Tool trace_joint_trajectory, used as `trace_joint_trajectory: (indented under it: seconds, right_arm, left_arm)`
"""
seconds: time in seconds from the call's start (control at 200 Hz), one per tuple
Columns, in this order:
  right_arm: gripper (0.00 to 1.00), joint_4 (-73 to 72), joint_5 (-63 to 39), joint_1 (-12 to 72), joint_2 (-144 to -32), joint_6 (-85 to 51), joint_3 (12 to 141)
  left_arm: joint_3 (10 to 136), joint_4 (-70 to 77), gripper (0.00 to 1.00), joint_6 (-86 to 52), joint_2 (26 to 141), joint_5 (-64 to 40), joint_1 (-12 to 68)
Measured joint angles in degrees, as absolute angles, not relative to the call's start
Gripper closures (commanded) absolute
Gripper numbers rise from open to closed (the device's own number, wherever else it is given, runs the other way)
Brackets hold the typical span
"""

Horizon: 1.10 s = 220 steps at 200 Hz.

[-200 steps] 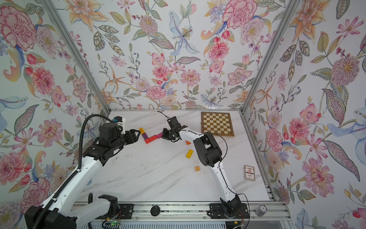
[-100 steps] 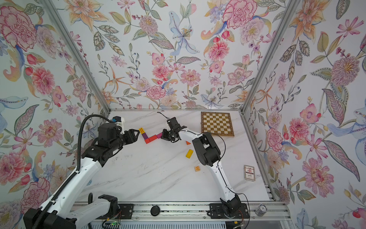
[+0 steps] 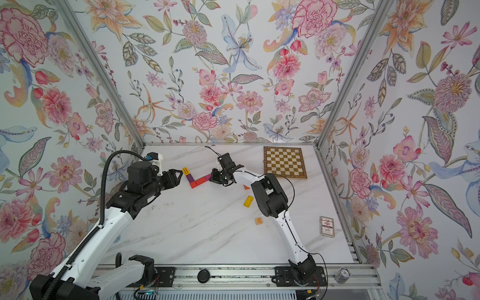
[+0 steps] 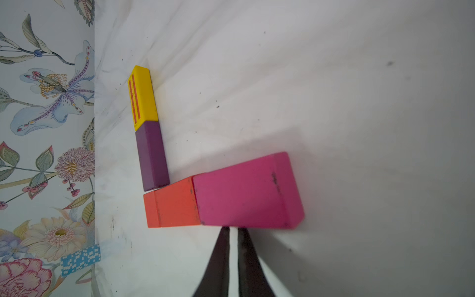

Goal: Assemble the letter v with building blocks
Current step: Assemble the building block at the center of the board.

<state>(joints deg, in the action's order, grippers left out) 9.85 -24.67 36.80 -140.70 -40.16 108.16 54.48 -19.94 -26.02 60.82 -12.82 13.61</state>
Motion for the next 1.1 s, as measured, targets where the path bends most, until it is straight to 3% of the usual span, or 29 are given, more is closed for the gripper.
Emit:
trace_joint_trajectory:
  seconds: [0.636, 1.101]
  right_arm:
    - [0.8, 9.3, -24.6, 34.4, -134.9, -39.3, 98.9]
    - [0.62, 9.6, -25.2, 29.2, -139.7, -39.3, 107.4]
  left_arm:
    - [54.1, -20.1, 0.39, -26.0, 60.8, -12.8, 13.6]
    - [54.1, -20.1, 0.39, -26.0, 60.8, -12.6, 13.6]
